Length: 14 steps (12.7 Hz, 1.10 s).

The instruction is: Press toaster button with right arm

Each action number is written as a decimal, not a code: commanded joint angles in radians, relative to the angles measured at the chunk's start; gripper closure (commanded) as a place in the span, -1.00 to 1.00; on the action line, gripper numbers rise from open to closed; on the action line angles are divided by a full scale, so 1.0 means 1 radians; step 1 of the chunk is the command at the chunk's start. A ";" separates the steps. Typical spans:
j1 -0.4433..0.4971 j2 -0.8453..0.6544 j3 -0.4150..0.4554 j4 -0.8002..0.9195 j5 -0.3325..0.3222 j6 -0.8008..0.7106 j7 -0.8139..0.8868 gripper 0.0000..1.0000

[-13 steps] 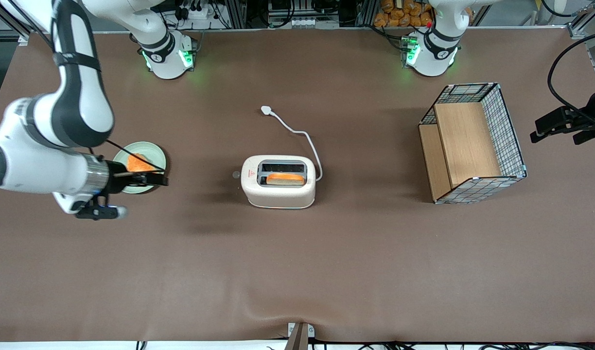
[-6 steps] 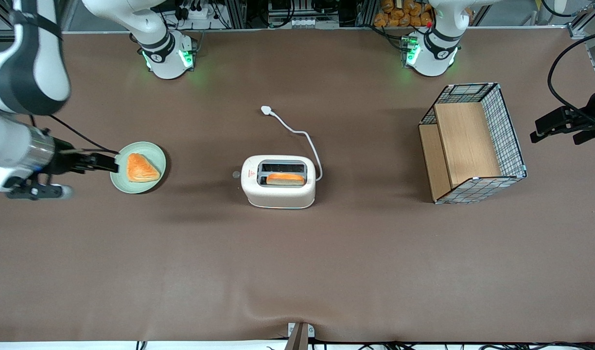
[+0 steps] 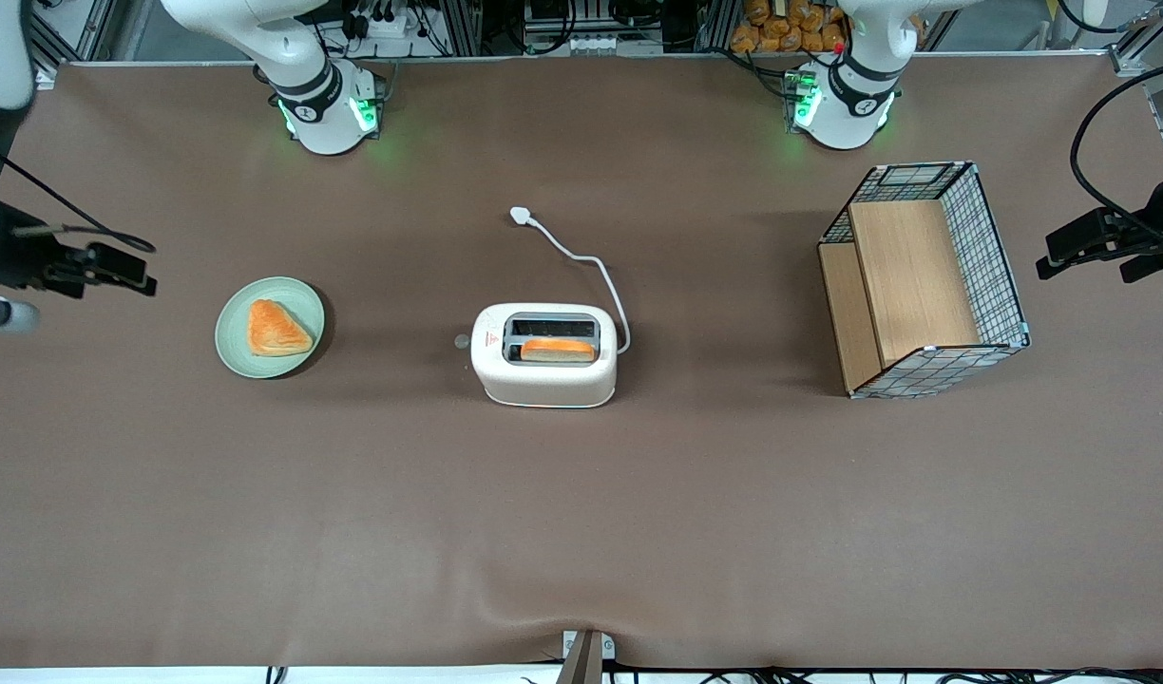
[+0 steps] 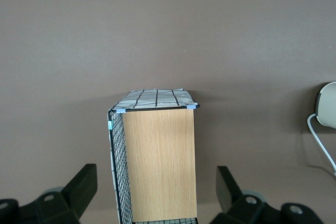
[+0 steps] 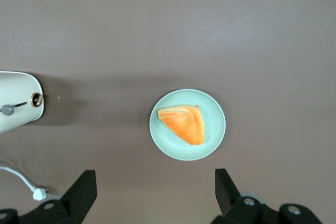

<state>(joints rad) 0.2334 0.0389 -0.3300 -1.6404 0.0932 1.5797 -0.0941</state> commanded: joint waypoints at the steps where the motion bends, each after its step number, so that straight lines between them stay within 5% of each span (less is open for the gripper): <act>1: -0.119 -0.054 0.133 -0.022 -0.026 -0.017 0.008 -1.00; 5: -0.229 -0.097 0.275 -0.022 -0.036 -0.059 0.095 -1.00; 14: -0.229 -0.139 0.275 0.011 -0.050 -0.112 0.094 -1.00</act>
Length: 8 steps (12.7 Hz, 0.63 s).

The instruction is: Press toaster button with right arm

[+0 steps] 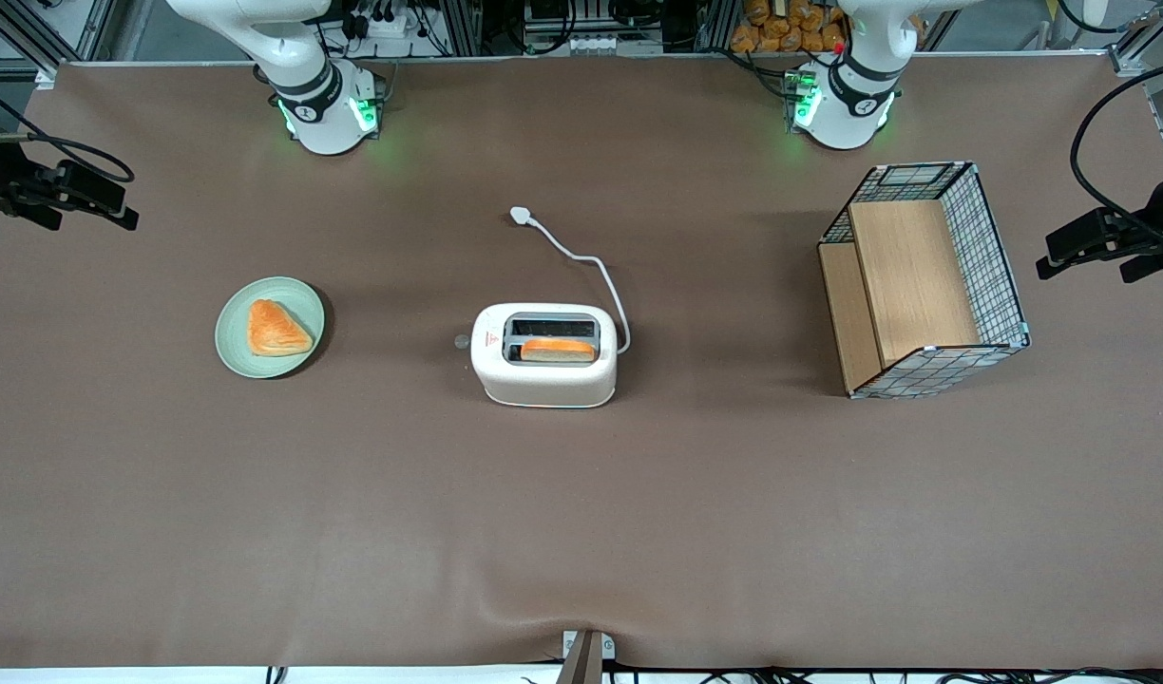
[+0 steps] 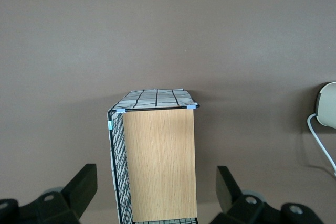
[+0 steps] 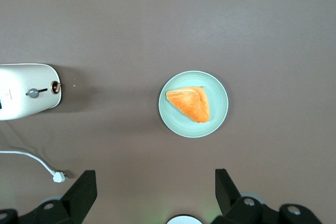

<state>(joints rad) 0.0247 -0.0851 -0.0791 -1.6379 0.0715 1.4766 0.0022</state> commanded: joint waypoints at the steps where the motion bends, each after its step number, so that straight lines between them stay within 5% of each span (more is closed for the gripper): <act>1: -0.020 -0.013 0.024 0.015 -0.045 -0.009 -0.013 -1.00; 8: -0.043 -0.002 0.018 0.018 -0.053 0.036 -0.045 -1.00</act>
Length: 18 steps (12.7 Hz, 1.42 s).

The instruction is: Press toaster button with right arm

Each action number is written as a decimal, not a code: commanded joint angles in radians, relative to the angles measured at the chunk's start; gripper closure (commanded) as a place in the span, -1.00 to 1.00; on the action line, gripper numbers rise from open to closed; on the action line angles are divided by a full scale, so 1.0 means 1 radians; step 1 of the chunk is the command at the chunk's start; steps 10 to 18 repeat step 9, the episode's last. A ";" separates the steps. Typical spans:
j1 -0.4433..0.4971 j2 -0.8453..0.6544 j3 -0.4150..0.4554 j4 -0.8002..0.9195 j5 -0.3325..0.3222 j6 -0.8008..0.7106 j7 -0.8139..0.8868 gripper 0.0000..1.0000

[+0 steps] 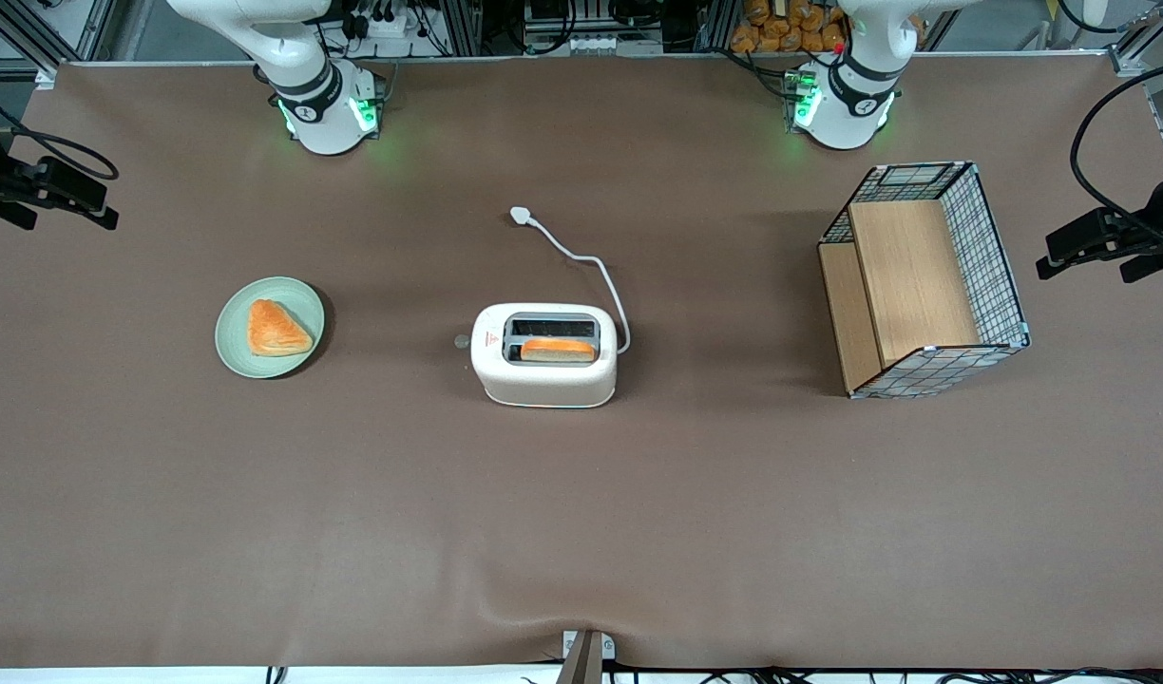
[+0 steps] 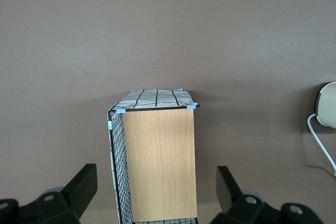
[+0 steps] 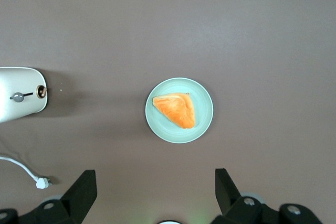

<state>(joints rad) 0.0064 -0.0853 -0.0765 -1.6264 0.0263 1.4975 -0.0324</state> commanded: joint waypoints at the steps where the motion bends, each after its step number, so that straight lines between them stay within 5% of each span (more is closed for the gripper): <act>1: -0.026 -0.001 0.015 0.007 -0.006 0.024 -0.011 -1.00; 18: -0.020 -0.001 0.017 0.000 -0.006 0.032 -0.004 -1.00</act>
